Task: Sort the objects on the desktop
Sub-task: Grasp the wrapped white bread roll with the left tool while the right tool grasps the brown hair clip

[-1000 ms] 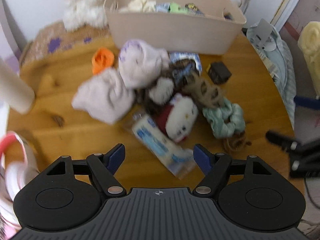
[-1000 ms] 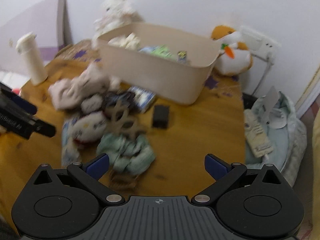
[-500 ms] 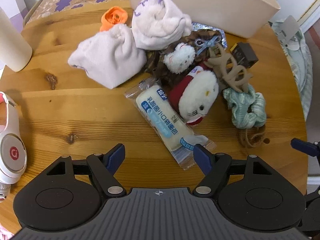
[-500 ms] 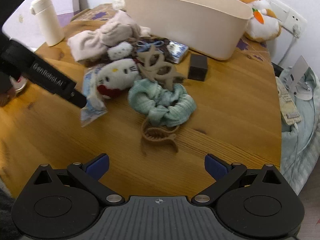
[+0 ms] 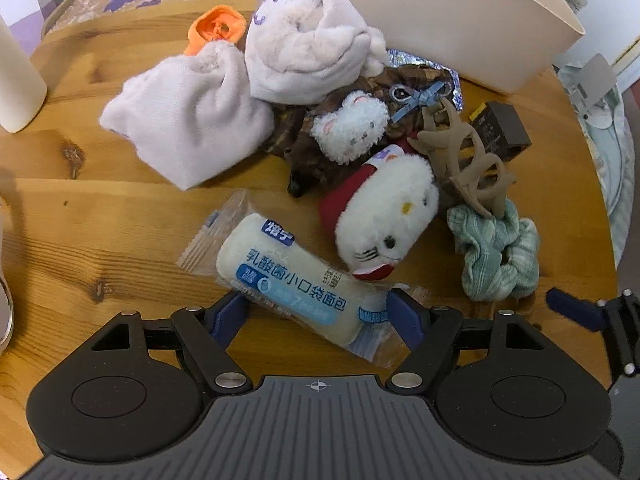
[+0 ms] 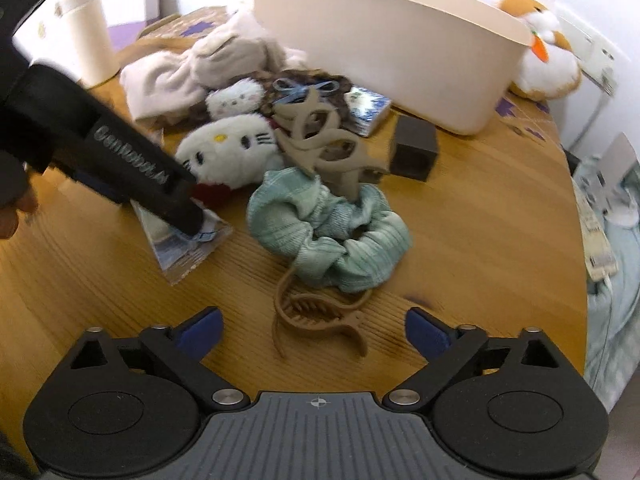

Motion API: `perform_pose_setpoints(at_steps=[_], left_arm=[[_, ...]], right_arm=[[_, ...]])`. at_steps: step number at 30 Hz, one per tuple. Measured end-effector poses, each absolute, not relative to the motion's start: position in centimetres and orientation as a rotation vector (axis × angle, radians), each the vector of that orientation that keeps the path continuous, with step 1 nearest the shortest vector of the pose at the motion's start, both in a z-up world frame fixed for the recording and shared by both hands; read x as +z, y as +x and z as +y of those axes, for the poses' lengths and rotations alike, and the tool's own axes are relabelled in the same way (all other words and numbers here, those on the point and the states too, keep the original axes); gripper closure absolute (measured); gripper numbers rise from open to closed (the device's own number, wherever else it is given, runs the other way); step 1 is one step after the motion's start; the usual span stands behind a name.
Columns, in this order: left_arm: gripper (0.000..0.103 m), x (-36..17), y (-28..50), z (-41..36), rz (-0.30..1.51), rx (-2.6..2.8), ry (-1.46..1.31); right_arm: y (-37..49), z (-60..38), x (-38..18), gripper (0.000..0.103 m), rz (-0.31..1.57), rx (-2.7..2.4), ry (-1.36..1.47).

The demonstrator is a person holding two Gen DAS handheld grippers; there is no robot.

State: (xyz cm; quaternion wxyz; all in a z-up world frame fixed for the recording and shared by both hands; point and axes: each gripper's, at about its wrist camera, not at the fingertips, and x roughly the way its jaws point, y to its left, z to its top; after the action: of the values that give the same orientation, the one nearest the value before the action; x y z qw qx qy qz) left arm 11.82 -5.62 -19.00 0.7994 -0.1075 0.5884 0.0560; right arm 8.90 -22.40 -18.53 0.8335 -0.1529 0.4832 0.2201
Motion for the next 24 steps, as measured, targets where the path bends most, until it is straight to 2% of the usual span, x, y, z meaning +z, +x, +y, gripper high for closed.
perform_pose_setpoints(at_steps=[3,6,9,11,13,19,24], left_arm=[[0.026,-18.9,12.0,-5.4,1.258,0.132,-0.266],[0.027,-18.8,12.0,-5.1,1.246,0.136,-0.282],[0.035,-18.7,11.8,-5.0,1.229,0.135,-0.288],[0.045,-18.5,11.7,-5.0,1.221,0.115,-0.284],[0.049,-18.5,11.6,-5.0,1.22,0.106,-0.28],[0.066,-18.5,10.5,-4.4,1.228,0.071,-0.33],[0.069,-18.5,9.4,-4.3,1.228,0.062,-0.337]], right_arm=[[9.1,-22.4,-18.5,0.014,1.026,0.478,-0.309],[9.1,-22.4,-18.3,0.025,1.023,0.494,-0.292],[8.9,-22.3,-18.2,0.038,1.018,0.513,-0.293],[8.7,-22.3,-18.0,0.047,1.021,0.52,-0.287],[8.7,-22.5,-17.9,0.057,1.023,0.518,-0.283],[8.3,-23.2,-17.7,0.058,1.039,0.519,-0.265],[7.9,-24.0,-17.5,0.058,1.048,0.518,-0.24]])
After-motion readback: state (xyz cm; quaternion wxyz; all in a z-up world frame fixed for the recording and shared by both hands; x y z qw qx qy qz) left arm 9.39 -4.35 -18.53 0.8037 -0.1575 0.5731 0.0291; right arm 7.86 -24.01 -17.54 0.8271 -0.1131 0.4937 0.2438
